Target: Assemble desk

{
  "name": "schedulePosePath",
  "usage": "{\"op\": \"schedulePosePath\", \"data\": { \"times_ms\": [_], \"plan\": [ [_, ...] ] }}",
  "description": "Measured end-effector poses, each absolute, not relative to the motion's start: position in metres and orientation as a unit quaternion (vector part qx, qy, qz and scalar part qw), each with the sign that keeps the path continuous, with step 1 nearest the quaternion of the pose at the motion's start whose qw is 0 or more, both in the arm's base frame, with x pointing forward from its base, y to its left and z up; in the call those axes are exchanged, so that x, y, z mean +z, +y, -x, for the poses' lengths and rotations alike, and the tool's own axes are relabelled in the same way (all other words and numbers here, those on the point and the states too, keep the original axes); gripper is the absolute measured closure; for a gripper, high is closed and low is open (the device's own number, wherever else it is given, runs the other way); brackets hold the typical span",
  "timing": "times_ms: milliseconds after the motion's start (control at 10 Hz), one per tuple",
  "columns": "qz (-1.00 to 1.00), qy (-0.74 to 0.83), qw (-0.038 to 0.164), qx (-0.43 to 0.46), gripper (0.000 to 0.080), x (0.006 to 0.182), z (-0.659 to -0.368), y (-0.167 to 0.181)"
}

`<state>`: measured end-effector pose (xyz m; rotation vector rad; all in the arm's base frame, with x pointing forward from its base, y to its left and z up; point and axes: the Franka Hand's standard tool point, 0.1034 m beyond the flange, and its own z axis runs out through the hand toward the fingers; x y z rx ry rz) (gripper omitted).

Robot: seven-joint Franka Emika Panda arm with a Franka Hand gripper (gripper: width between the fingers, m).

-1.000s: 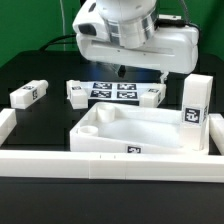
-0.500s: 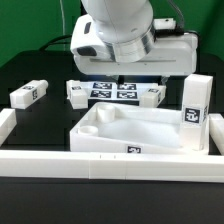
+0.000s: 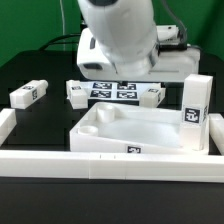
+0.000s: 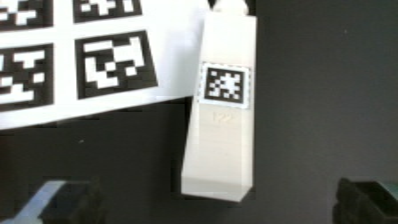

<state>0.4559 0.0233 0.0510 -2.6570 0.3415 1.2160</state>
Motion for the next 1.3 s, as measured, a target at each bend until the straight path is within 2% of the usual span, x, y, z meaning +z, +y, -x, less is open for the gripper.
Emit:
{"op": "schedulePosePath", "data": {
  "times_ms": [100,200,700,1100,1300],
  "plan": [
    [0.882,0.113,0.104,0.446,0.015,0.052,-0.449,0.023],
    [0.873,0.112,0.104,0.462,0.015,0.046,-0.449,0.023],
    [0.877,0.113,0.095,0.458,0.015,0.026,-0.44,0.029],
    [0.876,0.113,0.095,0.46,0.015,0.024,-0.439,0.03],
    [0.878,0.112,0.093,0.455,0.015,0.014,-0.438,0.032]
  ]
}}
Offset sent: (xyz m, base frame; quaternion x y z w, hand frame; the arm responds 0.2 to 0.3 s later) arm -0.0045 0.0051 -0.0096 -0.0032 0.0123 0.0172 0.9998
